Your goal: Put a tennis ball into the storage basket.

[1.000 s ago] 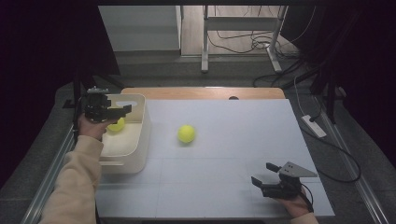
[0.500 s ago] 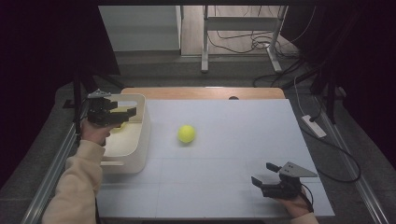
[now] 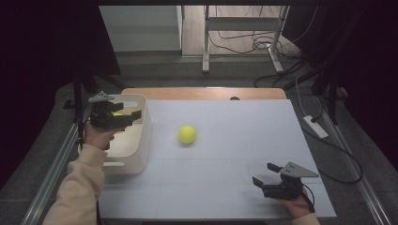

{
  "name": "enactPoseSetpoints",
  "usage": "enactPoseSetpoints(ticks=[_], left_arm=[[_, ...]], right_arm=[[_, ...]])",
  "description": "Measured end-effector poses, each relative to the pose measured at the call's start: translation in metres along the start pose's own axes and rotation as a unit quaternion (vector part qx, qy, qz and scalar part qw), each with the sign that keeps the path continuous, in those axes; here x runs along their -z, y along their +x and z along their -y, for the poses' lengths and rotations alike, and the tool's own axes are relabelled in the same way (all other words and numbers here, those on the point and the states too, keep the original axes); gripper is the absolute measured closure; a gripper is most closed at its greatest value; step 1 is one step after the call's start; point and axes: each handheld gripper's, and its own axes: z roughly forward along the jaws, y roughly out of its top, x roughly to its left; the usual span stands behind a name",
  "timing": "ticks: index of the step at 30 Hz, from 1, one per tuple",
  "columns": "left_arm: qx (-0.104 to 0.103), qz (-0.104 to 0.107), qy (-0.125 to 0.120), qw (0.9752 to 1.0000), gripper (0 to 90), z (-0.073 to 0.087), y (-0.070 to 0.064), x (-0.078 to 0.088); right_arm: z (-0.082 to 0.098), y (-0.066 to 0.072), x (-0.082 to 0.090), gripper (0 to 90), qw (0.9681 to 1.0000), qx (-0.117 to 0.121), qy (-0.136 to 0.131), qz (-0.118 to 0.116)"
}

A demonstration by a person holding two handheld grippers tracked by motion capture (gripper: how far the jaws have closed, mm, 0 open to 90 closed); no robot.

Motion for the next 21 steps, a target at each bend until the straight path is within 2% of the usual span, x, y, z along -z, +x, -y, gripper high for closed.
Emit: enactPoseSetpoints(ticks=[6,11,21], left_arm=[[-0.007,0.014,-0.007,0.9999,12.8,0.003,-0.010,0.002],[-0.011,0.030,-0.017,0.9993,13.0,0.005,-0.017,0.004],[-0.024,0.055,-0.022,0.9980,13.3,0.011,-0.033,0.003]], right_arm=[[-0.002,0.000,-0.004,13.6,1.0000,0.001,0.000,-0.004],[-0.001,-0.001,-0.005,13.6,1.0000,0.001,0.003,-0.001],[-0.002,-0.002,-0.004,13.6,1.0000,-0.001,-0.004,0.003]])
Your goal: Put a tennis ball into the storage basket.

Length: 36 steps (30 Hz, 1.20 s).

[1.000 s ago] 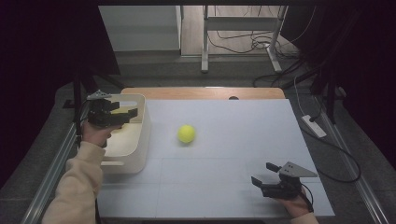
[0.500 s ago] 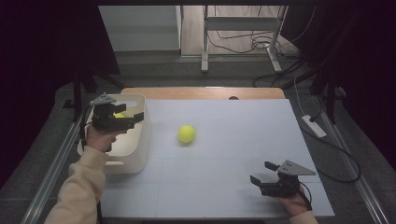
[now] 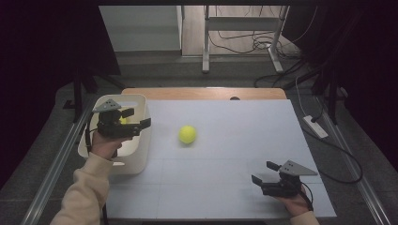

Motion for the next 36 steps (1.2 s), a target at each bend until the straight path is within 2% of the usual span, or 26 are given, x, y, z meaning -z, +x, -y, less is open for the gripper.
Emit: enactPoseSetpoints(ticks=[9,16,36], left_arm=[[-0.016,0.016,0.000,0.9997,13.4,-0.003,-0.015,-0.005],[-0.024,0.027,0.003,0.9993,13.4,-0.003,-0.022,-0.010],[-0.036,0.051,0.003,0.9980,13.5,-0.005,-0.042,-0.018]], right_arm=[[0.003,-0.002,0.006,13.6,1.0000,-0.002,-0.002,0.003],[0.003,-0.001,0.008,13.6,1.0000,0.000,-0.001,0.006],[0.003,0.000,0.007,13.6,1.0000,0.003,0.000,0.005]])
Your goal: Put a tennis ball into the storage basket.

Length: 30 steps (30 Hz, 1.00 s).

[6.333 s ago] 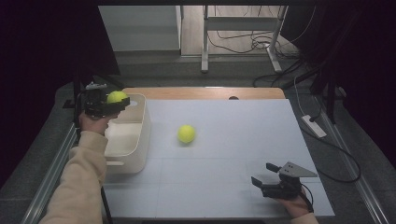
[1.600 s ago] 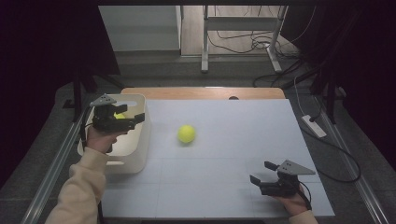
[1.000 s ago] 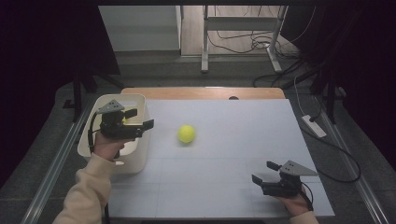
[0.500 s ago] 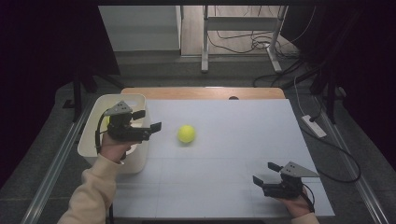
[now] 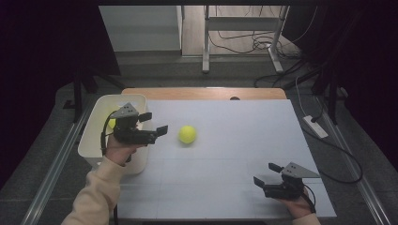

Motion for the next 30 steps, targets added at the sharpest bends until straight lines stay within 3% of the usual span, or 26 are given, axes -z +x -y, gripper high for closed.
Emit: enactPoseSetpoints(ticks=[12,17,30], left_arm=[[-0.002,0.006,0.011,0.9999,13.5,-0.005,-0.008,-0.013],[0.001,-0.007,0.022,0.9997,13.3,-0.007,-0.011,-0.019],[0.001,-0.008,0.044,0.9990,11.3,-0.008,-0.019,-0.037]], right_arm=[[-0.001,0.000,0.001,13.7,1.0000,0.001,-0.002,-0.001],[-0.001,-0.001,0.002,13.7,1.0000,0.000,-0.003,0.000],[-0.001,-0.001,0.001,13.7,1.0000,0.000,-0.004,-0.001]])
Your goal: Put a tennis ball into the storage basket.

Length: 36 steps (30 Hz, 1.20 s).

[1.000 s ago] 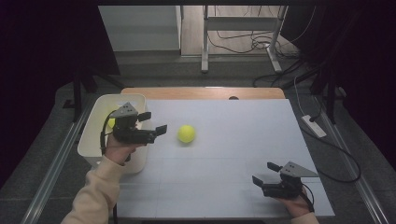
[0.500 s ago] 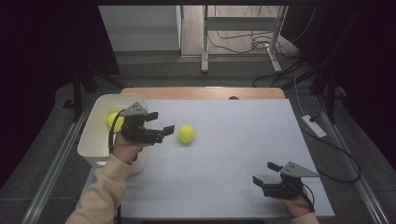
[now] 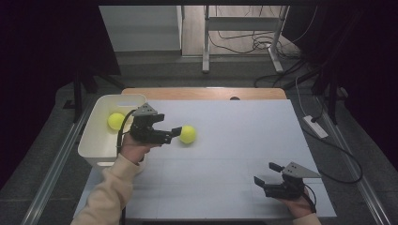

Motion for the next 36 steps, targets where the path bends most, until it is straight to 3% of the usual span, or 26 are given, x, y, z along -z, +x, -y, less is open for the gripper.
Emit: enactPoseSetpoints(ticks=[20,36], left_arm=[[0.003,-0.005,0.035,0.9994,10.0,0.001,-0.004,-0.020],[0.003,-0.004,0.061,0.9981,8.0,0.010,-0.012,-0.048]], right_arm=[[-0.001,0.000,-0.001,13.8,1.0000,0.000,-0.001,-0.001],[-0.003,0.000,-0.004,13.8,1.0000,-0.002,-0.001,-0.007]])
